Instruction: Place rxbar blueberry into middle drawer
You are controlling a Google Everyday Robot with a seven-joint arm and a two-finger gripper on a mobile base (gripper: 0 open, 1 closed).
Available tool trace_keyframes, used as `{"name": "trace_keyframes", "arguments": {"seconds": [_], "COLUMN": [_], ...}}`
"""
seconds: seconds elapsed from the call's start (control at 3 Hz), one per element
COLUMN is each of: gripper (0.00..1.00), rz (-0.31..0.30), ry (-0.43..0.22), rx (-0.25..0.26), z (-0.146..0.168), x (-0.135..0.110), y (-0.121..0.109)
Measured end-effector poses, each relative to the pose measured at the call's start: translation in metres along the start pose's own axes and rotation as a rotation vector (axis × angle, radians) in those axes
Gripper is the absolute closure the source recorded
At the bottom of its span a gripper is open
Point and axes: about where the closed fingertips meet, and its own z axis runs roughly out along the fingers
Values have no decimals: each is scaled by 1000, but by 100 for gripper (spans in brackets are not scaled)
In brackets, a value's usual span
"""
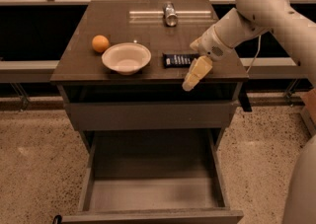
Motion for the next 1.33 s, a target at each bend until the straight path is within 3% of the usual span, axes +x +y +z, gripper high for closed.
{"name": "trace_keyframes", "arguments": {"seconds": [0.33, 1.33], "gripper": [14, 9], "rz": [-3, -35], "ry": [-17, -22], "rx": [2, 25], "z": [-3, 2], "x": [-2, -8], "y": [0, 1]}}
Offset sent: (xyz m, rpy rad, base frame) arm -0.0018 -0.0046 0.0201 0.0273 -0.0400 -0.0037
